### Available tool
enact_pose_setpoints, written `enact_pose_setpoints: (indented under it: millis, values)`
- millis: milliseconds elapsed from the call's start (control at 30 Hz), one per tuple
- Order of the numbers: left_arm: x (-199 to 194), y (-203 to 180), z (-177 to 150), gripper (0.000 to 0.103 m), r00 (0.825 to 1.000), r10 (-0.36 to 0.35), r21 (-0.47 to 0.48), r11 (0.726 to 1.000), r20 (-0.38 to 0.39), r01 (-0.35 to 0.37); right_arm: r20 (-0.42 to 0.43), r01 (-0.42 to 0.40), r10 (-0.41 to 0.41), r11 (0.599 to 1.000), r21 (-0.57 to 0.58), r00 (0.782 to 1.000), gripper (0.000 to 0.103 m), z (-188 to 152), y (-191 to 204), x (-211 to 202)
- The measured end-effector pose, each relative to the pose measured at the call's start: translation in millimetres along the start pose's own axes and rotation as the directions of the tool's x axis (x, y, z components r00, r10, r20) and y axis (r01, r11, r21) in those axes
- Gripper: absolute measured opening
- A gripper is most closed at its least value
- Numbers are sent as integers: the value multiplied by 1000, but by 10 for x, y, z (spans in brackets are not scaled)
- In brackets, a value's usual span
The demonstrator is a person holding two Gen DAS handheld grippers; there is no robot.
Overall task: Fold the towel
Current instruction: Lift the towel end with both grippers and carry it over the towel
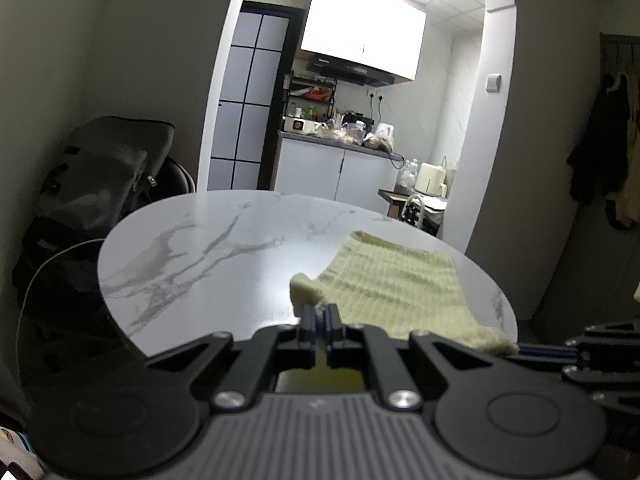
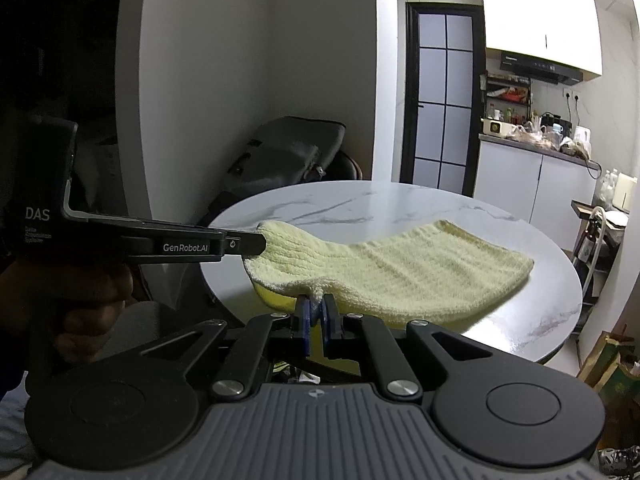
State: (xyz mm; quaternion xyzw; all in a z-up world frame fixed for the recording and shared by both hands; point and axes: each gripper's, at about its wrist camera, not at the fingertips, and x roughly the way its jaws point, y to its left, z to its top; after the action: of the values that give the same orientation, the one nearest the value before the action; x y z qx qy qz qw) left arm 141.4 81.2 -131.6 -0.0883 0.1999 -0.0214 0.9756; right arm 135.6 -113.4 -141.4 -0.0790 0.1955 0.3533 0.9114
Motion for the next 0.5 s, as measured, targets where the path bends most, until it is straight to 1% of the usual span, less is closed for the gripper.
enact_pose_setpoints:
  millis: [233,500]
  values:
    - [-38,-19,-9,5,1000,8,-3,1000,-2,-8,-4,-7,7,1000,10,1000,6,-16,-32,-12]
    - [24,-71,64,5,1000,0,1,1000,3,0,2,-6,6,1000,26,1000,6,23,-127,-4]
